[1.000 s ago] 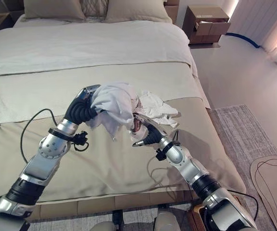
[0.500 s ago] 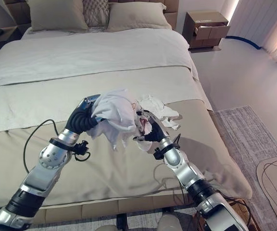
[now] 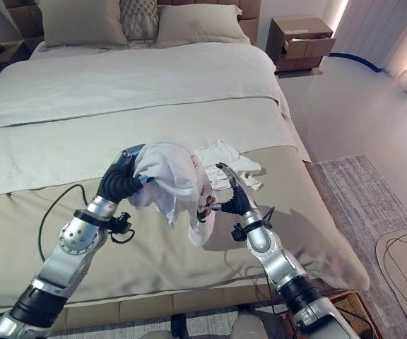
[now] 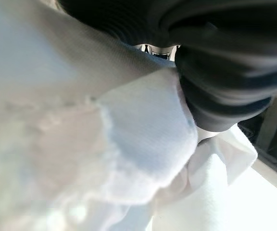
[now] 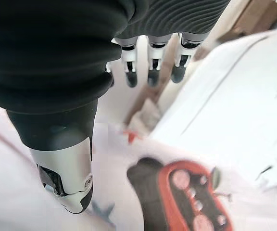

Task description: Pick up clothes into the bucket

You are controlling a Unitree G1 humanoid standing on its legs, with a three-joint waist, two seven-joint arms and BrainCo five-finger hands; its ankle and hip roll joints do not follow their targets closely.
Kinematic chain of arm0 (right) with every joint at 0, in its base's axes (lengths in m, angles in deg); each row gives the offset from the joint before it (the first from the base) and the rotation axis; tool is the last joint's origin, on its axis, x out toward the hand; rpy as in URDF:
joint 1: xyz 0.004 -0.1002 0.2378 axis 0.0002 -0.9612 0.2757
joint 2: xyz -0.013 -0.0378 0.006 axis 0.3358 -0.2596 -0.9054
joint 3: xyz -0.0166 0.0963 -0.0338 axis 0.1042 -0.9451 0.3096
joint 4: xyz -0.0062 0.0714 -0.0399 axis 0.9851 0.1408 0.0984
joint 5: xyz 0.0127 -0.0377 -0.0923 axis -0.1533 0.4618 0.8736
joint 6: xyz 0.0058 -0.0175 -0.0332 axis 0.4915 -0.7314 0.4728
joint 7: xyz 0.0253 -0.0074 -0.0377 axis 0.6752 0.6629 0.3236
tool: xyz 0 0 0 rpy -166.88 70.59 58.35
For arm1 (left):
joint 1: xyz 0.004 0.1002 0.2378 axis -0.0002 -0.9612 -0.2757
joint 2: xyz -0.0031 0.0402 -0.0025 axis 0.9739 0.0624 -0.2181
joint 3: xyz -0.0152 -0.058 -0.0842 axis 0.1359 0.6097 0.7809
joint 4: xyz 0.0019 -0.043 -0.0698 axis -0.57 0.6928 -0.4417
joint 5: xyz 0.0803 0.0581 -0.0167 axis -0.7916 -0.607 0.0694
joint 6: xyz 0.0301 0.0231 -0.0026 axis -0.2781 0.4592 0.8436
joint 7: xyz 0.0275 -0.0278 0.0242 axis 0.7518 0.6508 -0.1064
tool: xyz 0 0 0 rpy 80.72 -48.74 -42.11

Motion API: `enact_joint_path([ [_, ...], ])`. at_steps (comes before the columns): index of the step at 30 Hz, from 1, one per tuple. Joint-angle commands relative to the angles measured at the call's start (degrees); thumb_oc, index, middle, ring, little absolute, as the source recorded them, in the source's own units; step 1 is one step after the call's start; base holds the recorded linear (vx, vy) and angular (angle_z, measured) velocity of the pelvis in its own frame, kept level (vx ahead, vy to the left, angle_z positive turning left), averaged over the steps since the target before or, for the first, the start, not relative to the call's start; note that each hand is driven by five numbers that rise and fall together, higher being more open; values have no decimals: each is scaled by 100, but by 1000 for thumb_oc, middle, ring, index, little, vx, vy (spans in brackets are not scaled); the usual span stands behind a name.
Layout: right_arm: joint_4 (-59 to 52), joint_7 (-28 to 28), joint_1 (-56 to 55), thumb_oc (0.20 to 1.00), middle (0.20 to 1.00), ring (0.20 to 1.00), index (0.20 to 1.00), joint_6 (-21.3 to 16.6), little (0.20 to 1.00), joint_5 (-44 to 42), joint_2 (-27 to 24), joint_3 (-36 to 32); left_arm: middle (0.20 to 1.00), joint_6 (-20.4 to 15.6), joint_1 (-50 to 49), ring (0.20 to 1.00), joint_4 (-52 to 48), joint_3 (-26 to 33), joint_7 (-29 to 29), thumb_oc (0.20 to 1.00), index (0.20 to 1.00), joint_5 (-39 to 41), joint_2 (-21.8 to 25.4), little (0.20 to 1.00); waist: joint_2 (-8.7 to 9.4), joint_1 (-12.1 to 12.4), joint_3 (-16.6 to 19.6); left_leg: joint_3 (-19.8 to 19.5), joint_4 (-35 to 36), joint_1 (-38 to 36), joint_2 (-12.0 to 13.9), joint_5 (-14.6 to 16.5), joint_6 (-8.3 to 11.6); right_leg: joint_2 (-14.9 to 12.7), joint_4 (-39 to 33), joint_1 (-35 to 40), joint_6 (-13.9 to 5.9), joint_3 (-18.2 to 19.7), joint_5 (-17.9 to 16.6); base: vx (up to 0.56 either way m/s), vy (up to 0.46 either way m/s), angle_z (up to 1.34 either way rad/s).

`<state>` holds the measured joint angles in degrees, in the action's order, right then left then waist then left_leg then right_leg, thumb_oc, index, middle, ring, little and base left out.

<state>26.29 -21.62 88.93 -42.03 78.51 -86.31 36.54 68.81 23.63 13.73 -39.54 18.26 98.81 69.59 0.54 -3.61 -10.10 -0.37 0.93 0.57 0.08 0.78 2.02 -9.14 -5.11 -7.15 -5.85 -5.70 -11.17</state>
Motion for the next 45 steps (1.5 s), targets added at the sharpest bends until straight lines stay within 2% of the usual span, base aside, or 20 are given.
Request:
enact_joint_path([
  [1, -417, -69, 651, 1000, 1000, 1000, 1000, -317, 1000, -234, 281, 218, 200, -359, 290, 200, -751, -115, 185, 200, 200, 655, -37, 200, 131, 94, 214, -103, -384, 107, -168, 425, -184, -359, 239, 146, -455, -259, 211, 0, 0, 0],
  [10, -456, -352, 1103, 1000, 1000, 1000, 1000, -325, 1000, -460, 411, 663, 200, -273, 523, 200, -705, -569, 360, 200, 200, 998, -183, 200, 161, 122, 210, -109, -371, 107, -182, 411, -191, -360, 246, 148, -447, -239, 217, 0, 0, 0],
  [18, -135, -650, 1293, 1000, 1000, 1000, 1000, -237, 1000, -858, 570, 913, 200, -216, 665, 200, -737, -695, 454, 200, 200, 1177, -319, 200, 188, 160, 241, -139, -384, 86, -189, 420, -185, -376, 231, 213, -440, -287, 229, 0, 0, 0],
  [19, -132, -652, 1296, 937, 937, 937, 937, -239, 937, -861, 571, 913, 200, -215, 665, 200, -738, -694, 455, 200, 200, 1179, -319, 200, 188, 158, 240, -141, -383, 85, -189, 419, -184, -377, 231, 215, -440, -289, 230, 0, 0, 0],
  [20, -97, -688, 1290, 200, 200, 200, 200, -227, 200, -931, 577, 916, 200, -216, 682, 200, -739, -682, 450, 200, 200, 1177, -323, 200, 189, 163, 241, -145, -382, 82, -192, 418, -183, -379, 229, 221, -440, -295, 230, 0, 0, 0],
  [30, 117, -970, 998, 200, 200, 200, 200, -151, 200, -1450, 394, 721, 200, -244, 580, 200, -707, -408, 445, 200, 200, 983, -243, 200, 228, 211, 281, -182, -398, 60, -213, 437, -187, -408, 217, 290, -441, -339, 225, 8, 5, 5],
  [36, 51, -852, 400, 200, 200, 200, 200, -206, 200, -1687, 119, 133, 200, -304, 160, 200, -430, -75, 281, 200, 200, 696, -359, 200, 264, 190, 295, -166, -419, 50, -236, 457, -200, -421, 229, 304, -451, -326, 222, 0, 0, 0],
  [38, -39, -812, 94, 200, 200, 200, 200, -236, 200, -1935, 39, -165, 200, -342, -82, 200, -275, 118, 221, 200, 200, 726, -454, 200, 282, 172, 291, -155, -428, 50, -241, 460, -206, -423, 233, 303, -452, -313, 220, 0, 0, 0],
  [42, -69, -798, -356, 200, 200, 200, 200, -402, 200, -2609, 69, -658, 200, -427, -405, 200, 274, 286, -40, 200, 200, 256, -573, 200, 327, 141, 272, -132, -450, 61, -238, 464, -208, -423, 253, 290, -456, -295, 223, 0, 0, 0],
  [43, -74, -785, -498, 200, 200, 200, 200, -450, 200, -2830, 89, -806, 937, -462, -482, 937, 552, 307, -179, 937, 937, 58, -632, 937, 337, 134, 278, -125, -461, 66, -238, 466, -211, -422, 256, 288, -457, -287, 223, 0, 0, 0],
  [44, -94, -803, -587, 200, 200, 200, 200, -480, 200, -2935, 82, -901, 1000, -446, -525, 1000, 728, 290, -206, 1000, 1000, -39, -656, 1000, 346, 122, 281, -117, -462, 64, -240, 468, -213, -422, 255, 286, -459, -281, 224, 0, 0, 0],
  [45, -124, -795, -676, 200, 200, 200, 200, -511, 200, -3016, 90, -985, 1000, -414, -560, 1000, 965, 274, -215, 1000, 1000, -53, -691, 1000, 355, 103, 284, -106, -465, 63, -243, 468, -214, -424, 259, 284, -462, -282, 220, 0, 0, 0],
])
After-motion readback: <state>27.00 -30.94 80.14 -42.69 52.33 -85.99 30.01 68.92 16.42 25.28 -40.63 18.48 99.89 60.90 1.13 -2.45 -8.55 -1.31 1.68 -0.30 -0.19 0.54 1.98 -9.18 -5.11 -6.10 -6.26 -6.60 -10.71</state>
